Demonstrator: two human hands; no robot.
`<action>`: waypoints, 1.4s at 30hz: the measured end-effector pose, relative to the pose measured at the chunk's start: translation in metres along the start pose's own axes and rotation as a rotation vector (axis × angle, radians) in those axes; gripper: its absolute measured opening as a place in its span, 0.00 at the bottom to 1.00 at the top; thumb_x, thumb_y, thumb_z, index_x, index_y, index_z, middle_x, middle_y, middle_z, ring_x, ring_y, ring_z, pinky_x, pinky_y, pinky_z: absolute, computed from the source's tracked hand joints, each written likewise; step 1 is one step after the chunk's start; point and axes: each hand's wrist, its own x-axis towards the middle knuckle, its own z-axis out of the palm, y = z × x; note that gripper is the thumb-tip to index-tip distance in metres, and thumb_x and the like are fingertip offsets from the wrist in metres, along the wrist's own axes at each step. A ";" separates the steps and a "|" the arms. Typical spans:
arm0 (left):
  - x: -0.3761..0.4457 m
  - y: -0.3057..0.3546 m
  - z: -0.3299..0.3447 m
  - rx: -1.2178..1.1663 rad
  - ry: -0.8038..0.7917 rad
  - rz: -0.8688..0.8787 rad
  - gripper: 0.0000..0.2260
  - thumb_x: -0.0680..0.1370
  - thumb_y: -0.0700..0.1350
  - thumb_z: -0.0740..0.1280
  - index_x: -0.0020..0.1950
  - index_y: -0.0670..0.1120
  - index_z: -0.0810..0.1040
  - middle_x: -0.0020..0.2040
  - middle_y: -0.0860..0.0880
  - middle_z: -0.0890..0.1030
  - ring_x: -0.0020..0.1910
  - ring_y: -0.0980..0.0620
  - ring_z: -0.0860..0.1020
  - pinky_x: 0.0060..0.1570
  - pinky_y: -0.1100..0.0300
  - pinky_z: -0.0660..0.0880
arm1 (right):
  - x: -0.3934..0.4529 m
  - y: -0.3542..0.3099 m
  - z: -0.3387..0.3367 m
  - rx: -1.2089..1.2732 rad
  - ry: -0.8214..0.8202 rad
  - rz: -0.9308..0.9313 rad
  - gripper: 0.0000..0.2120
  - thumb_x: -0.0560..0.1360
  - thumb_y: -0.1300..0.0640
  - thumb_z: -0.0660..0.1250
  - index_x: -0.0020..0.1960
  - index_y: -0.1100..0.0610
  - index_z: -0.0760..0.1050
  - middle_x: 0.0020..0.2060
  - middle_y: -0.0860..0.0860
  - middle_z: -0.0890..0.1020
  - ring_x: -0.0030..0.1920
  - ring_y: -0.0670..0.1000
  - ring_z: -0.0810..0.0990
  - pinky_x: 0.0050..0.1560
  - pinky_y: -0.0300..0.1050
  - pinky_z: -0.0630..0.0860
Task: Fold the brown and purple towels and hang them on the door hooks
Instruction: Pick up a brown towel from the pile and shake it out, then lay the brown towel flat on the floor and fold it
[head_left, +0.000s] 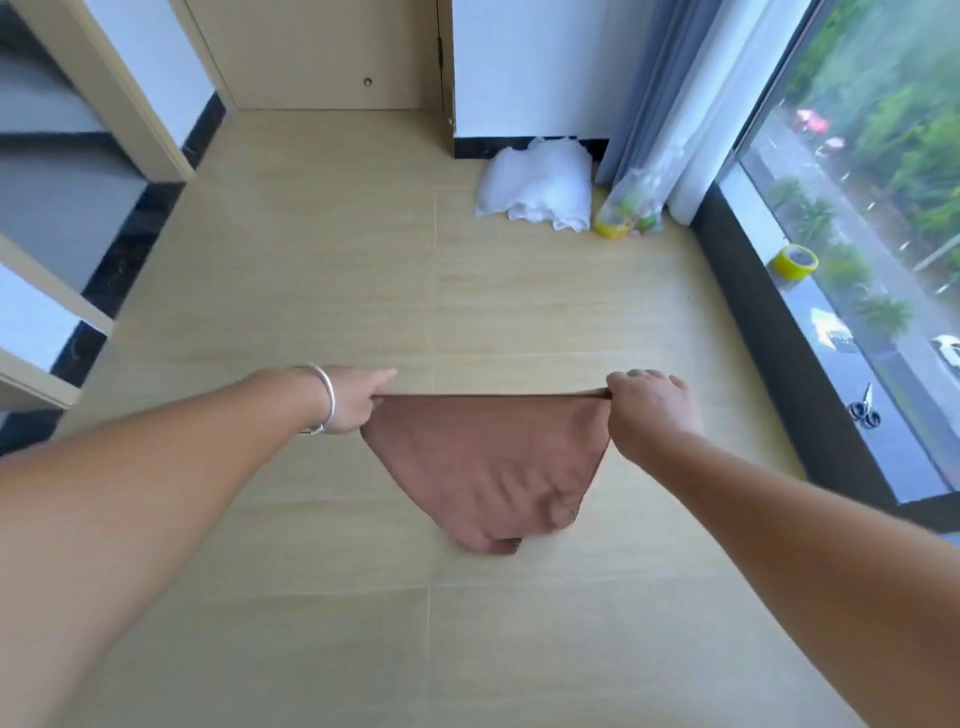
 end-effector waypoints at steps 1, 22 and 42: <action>-0.010 0.000 -0.021 -0.031 0.070 -0.008 0.25 0.82 0.43 0.54 0.79 0.54 0.52 0.76 0.48 0.63 0.74 0.47 0.63 0.71 0.56 0.61 | 0.004 0.002 -0.019 0.003 0.063 -0.014 0.14 0.72 0.65 0.56 0.53 0.54 0.73 0.53 0.52 0.79 0.60 0.54 0.73 0.59 0.46 0.65; -0.137 0.009 0.201 -0.147 0.237 0.024 0.22 0.77 0.37 0.61 0.67 0.56 0.76 0.69 0.53 0.74 0.69 0.53 0.70 0.64 0.59 0.68 | -0.171 0.019 0.115 0.121 -0.213 -0.286 0.16 0.72 0.64 0.58 0.54 0.49 0.76 0.50 0.47 0.80 0.59 0.51 0.74 0.60 0.43 0.66; 0.013 0.008 0.377 -0.501 0.075 -0.219 0.05 0.75 0.44 0.70 0.47 0.54 0.80 0.42 0.58 0.81 0.49 0.51 0.80 0.46 0.60 0.73 | -0.166 0.013 0.328 0.386 -0.454 0.314 0.11 0.74 0.57 0.62 0.49 0.51 0.82 0.47 0.50 0.80 0.50 0.54 0.77 0.43 0.43 0.70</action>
